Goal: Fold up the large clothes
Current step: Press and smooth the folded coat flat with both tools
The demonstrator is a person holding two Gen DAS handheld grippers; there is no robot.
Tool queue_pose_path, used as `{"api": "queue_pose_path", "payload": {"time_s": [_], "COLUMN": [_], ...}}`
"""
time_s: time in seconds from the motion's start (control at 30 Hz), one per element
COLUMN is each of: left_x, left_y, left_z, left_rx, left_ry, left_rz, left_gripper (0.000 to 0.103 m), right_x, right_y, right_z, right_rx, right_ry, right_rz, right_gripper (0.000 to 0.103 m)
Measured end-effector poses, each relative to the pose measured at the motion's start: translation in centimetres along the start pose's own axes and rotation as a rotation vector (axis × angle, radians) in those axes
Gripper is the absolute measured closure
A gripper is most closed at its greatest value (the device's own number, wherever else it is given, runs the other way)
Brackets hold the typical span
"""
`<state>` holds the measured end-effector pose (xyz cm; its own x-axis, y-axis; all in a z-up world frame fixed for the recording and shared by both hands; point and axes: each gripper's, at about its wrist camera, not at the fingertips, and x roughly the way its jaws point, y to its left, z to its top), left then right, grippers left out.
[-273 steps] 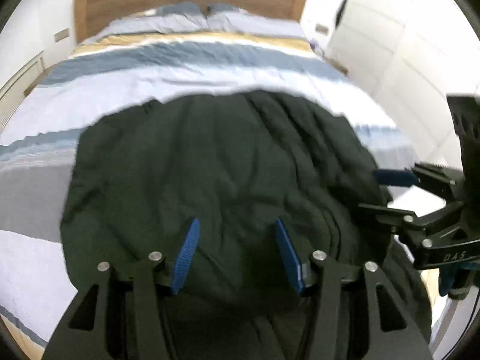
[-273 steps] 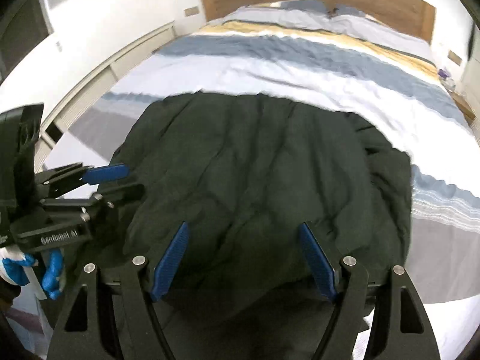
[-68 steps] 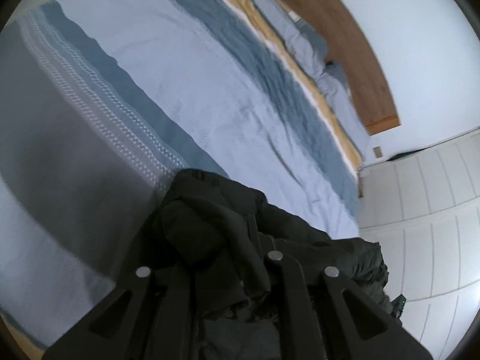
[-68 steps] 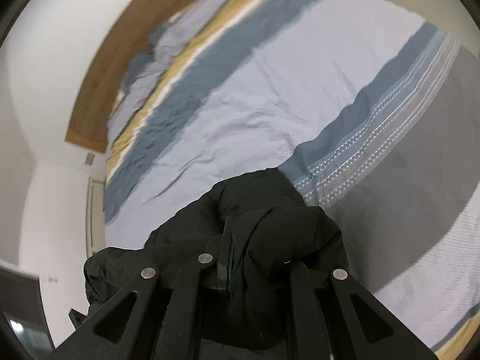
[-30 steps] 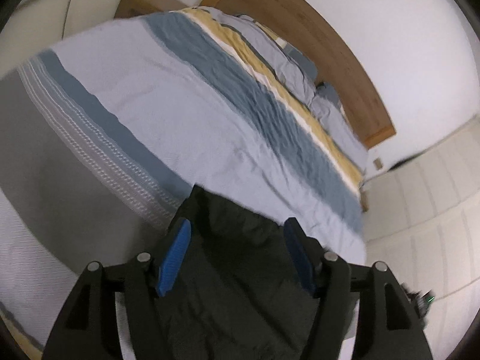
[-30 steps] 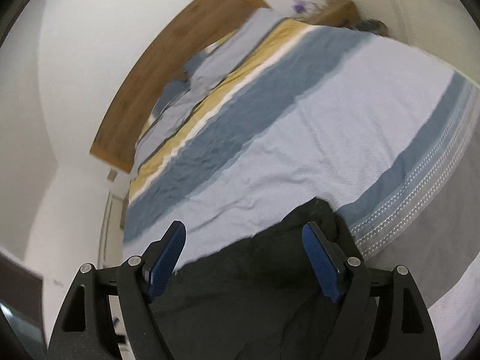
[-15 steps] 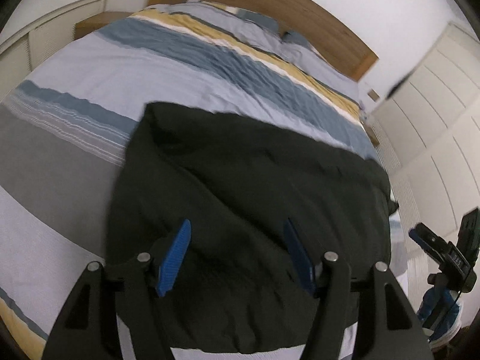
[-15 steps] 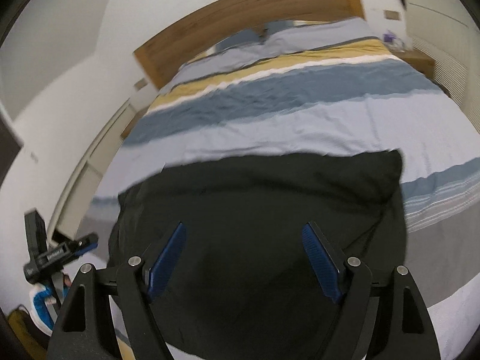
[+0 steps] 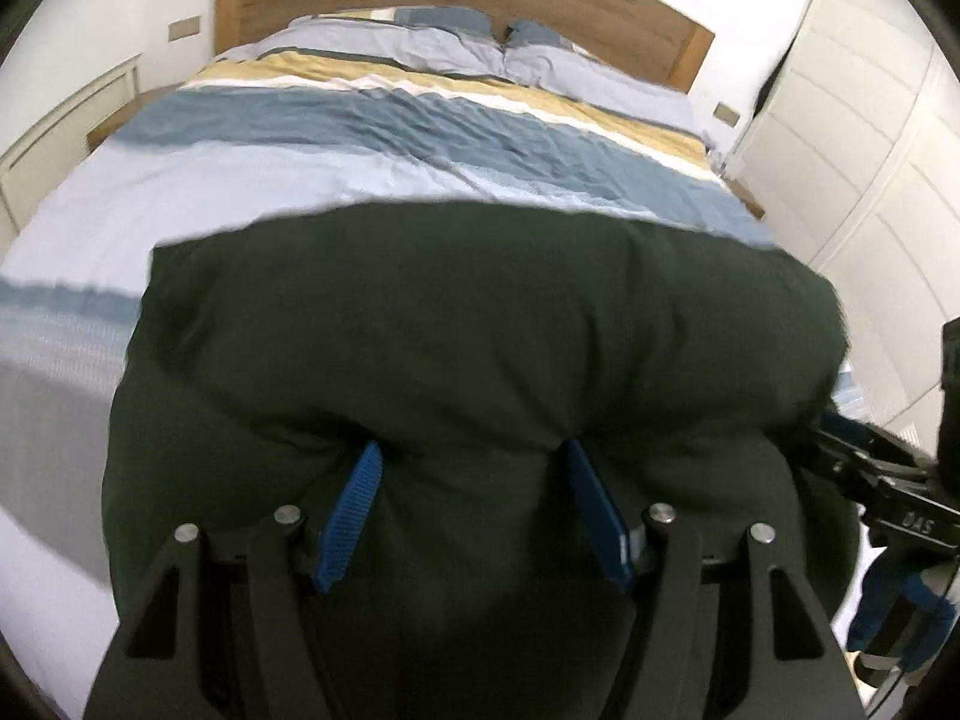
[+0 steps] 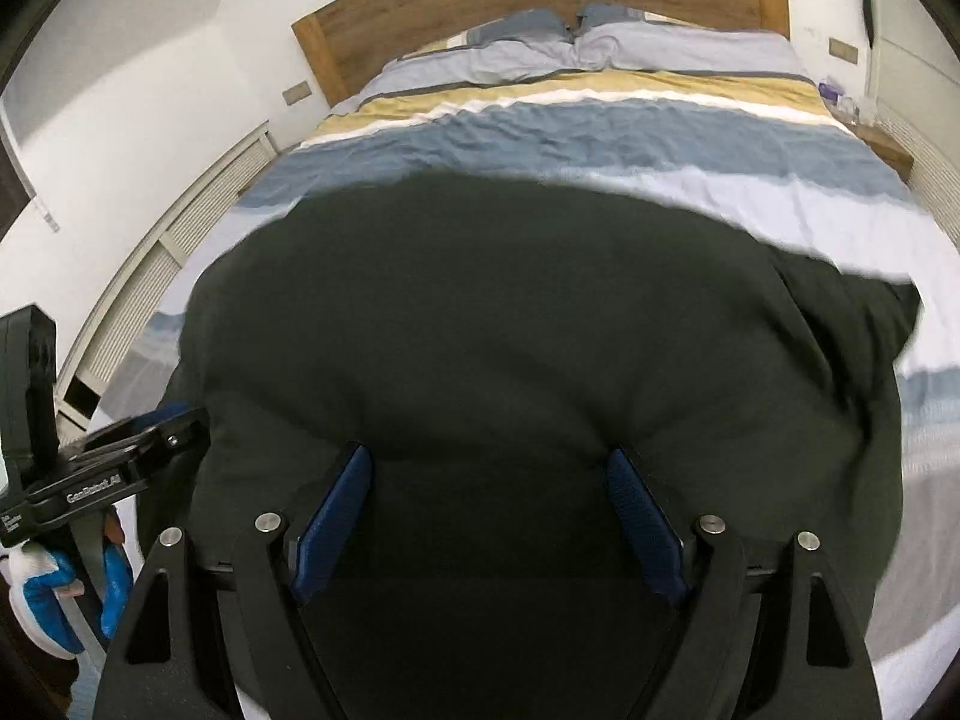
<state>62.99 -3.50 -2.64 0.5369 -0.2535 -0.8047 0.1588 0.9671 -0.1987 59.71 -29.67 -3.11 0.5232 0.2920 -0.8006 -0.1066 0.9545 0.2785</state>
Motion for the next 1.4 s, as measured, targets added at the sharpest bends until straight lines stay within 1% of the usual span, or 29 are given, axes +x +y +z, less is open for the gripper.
{"api": "queue_pose_path", "payload": {"time_s": [0.17, 0.3, 0.4, 0.53, 0.63, 0.77, 0.97, 1.1, 1.23, 1.3, 1.4], "left_x": [3.8, 6.8, 9.0, 11.1, 12.2, 13.1, 14.1, 14.3, 13.3, 12.7, 11.7], "left_y": [-0.2, 0.3, 0.9, 1.1, 1.5, 1.7, 1.8, 1.8, 2.5, 3.4, 5.2], "left_z": [3.4, 5.3, 5.7, 5.4, 5.3, 5.1, 4.5, 4.5, 5.1, 5.4, 5.8], "left_rx": [0.022, -0.006, -0.025, -0.035, -0.045, -0.056, -0.066, -0.061, -0.063, -0.09, -0.13], "left_ry": [0.033, 0.083, 0.121, 0.146, 0.159, 0.164, 0.152, 0.163, 0.201, 0.215, 0.223], "left_rz": [0.051, 0.057, 0.068, 0.088, 0.087, 0.085, 0.086, 0.089, 0.062, 0.062, 0.1], "left_gripper": [0.037, 0.035, 0.031, 0.027, 0.026, 0.025, 0.024, 0.024, 0.024, 0.024, 0.024], "right_x": [3.1, 5.5, 7.5, 9.8, 11.2, 12.5, 13.8, 14.0, 12.8, 11.9, 10.6], "right_y": [-1.4, -2.8, -3.9, -4.2, -4.3, -4.5, -4.7, -4.8, -5.4, -6.4, -8.5], "right_z": [2.9, 4.6, 5.2, 5.2, 5.2, 5.1, 4.6, 4.7, 5.1, 5.2, 5.1], "right_rx": [0.051, 0.103, 0.151, 0.143, 0.142, 0.138, 0.132, 0.132, 0.142, 0.163, 0.216], "right_ry": [0.019, 0.051, 0.093, 0.141, 0.161, 0.175, 0.164, 0.169, 0.172, 0.163, 0.15], "right_rz": [-0.014, -0.023, -0.027, -0.074, -0.095, -0.108, -0.118, -0.116, -0.09, -0.091, -0.126], "right_gripper": [0.018, 0.017, 0.017, 0.015, 0.014, 0.012, 0.01, 0.01, 0.01, 0.011, 0.011]}}
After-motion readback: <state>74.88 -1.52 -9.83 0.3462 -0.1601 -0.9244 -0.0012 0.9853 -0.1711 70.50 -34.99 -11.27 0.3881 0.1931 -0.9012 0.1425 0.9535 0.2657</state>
